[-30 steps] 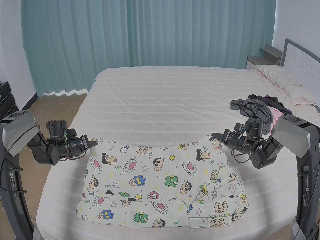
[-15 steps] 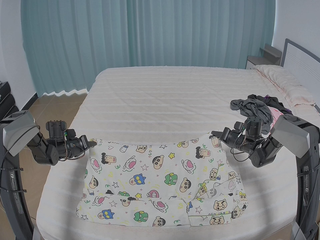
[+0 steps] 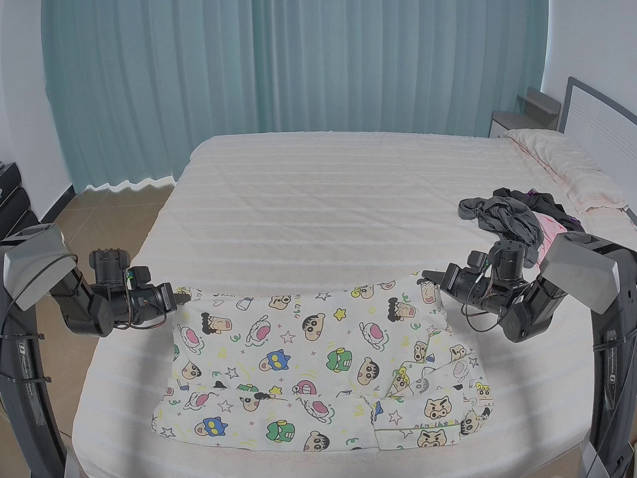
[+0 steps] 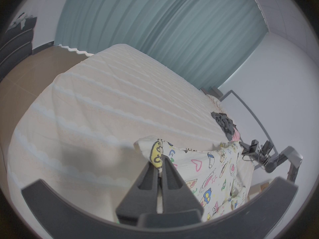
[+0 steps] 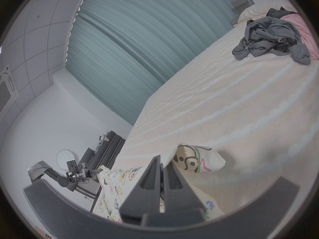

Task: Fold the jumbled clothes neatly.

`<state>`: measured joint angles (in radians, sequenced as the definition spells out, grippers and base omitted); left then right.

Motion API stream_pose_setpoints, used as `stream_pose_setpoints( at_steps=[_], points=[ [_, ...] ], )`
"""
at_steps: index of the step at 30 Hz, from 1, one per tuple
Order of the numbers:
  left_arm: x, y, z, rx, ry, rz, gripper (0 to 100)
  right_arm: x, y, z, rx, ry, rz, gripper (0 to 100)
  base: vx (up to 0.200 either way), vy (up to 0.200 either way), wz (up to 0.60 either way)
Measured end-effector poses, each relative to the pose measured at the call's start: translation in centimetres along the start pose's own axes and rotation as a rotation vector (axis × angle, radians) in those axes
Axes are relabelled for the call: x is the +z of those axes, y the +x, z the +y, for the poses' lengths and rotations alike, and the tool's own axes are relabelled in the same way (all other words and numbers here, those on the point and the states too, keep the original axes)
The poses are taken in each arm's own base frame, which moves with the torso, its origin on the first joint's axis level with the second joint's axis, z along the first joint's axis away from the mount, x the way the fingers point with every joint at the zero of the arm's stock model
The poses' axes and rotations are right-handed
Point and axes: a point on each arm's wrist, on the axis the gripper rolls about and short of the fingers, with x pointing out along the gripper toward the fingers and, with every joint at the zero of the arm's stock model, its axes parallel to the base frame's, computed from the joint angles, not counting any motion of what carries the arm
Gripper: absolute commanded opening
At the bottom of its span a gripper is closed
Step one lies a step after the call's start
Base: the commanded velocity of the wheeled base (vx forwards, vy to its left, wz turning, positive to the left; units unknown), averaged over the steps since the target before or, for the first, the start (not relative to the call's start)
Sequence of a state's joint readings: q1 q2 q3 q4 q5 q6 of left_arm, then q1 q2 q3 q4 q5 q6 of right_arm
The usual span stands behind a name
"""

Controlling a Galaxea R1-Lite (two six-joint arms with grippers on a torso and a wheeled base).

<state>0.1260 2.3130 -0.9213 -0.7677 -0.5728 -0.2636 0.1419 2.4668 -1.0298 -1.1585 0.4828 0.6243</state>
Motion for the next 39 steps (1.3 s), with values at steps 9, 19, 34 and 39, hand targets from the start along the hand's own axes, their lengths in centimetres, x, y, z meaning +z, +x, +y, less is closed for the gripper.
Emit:
stream_pose_setpoints(
  at_steps=[9, 19, 34, 39],
  points=[
    [-0.9, -0.6, -0.2, 0.005, 0.023, 0.027, 0, -0.9, -0.7, 0.2, -0.001, -0.043, 0.021, 0, 0.0, 0.0, 0.0],
    [-1.9, -1.4, -0.4, 0.012, 0.092, 0.056, 0, -2.3, -2.0, 0.1, 0.009, -0.085, 0.04, 0, 0.0, 0.0, 0.0],
    [-4.1, -2.9, -0.5, 0.026, 0.098, 0.119, 0, -4.8, -4.9, -0.3, 0.003, -0.136, 0.108, 0, 0.0, 0.0, 0.0],
    [-5.0, -3.3, -0.6, 0.028, 0.098, 0.123, 0, -6.4, -6.4, -0.3, -0.003, -0.15, 0.151, 0, 0.0, 0.0, 0.0]
  ],
)
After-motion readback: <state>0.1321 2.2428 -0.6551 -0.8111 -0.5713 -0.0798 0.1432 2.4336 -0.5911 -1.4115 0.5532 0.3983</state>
